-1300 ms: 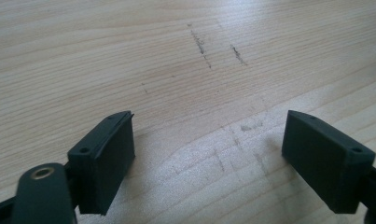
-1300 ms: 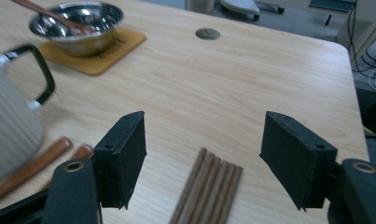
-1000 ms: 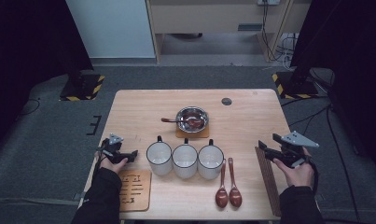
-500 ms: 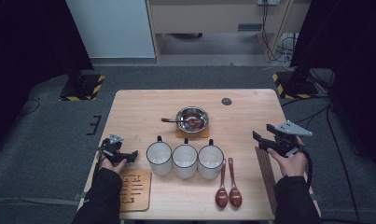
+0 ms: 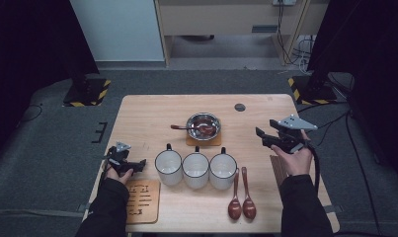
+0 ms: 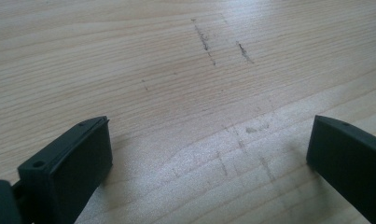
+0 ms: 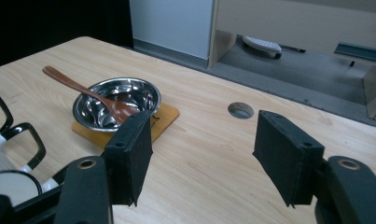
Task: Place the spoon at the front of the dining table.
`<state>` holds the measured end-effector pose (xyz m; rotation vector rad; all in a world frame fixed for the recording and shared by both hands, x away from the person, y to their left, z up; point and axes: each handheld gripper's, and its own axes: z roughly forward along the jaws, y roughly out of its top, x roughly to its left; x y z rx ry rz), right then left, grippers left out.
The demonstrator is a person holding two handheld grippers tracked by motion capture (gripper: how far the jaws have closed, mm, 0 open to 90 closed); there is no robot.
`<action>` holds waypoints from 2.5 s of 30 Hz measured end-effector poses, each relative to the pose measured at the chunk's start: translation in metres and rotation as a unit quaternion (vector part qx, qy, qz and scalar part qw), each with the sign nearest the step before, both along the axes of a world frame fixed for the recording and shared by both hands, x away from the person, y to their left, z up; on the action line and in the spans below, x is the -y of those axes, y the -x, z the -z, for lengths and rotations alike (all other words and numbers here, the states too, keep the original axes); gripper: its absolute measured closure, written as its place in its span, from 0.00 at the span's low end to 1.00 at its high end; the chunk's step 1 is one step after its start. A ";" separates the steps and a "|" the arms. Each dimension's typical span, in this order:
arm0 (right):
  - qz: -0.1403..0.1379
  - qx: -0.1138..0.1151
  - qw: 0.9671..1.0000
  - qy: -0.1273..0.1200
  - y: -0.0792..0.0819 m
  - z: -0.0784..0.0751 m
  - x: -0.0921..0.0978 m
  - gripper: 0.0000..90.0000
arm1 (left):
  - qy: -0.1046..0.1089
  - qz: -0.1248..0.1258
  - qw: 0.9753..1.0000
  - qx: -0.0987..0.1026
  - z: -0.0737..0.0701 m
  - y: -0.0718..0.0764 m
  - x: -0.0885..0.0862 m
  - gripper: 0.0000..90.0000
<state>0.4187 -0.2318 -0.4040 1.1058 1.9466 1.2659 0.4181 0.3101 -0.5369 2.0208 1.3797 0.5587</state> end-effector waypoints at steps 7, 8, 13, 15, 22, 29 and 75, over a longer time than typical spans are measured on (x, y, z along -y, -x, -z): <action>-0.007 0.002 1.000 -0.001 -0.011 -0.005 -0.015 0.41 | 0.000 0.000 1.000 0.000 0.000 0.000 0.000 0.00; -0.009 0.001 1.000 -0.001 -0.013 -0.006 -0.017 0.41 | 0.000 0.000 1.000 0.000 0.000 0.000 0.000 0.00; -0.018 0.001 1.000 0.003 -0.019 -0.009 -0.027 0.41 | 0.000 0.000 1.000 0.000 0.000 0.000 0.000 0.00; -0.021 0.004 1.000 0.001 -0.024 -0.012 -0.035 0.40 | 0.000 0.000 1.000 0.000 0.000 0.000 0.000 0.00; -0.032 0.009 0.999 0.001 -0.036 -0.020 -0.054 0.40 | 0.000 0.000 1.000 0.000 0.000 0.000 0.000 0.00; -0.043 0.010 0.999 0.001 -0.045 -0.023 -0.072 0.40 | 0.000 0.000 1.000 0.000 0.000 0.000 0.000 0.00; -0.086 -0.010 0.996 0.022 -0.101 -0.007 -0.157 0.44 | 0.000 0.000 1.000 0.000 0.000 0.000 0.000 0.00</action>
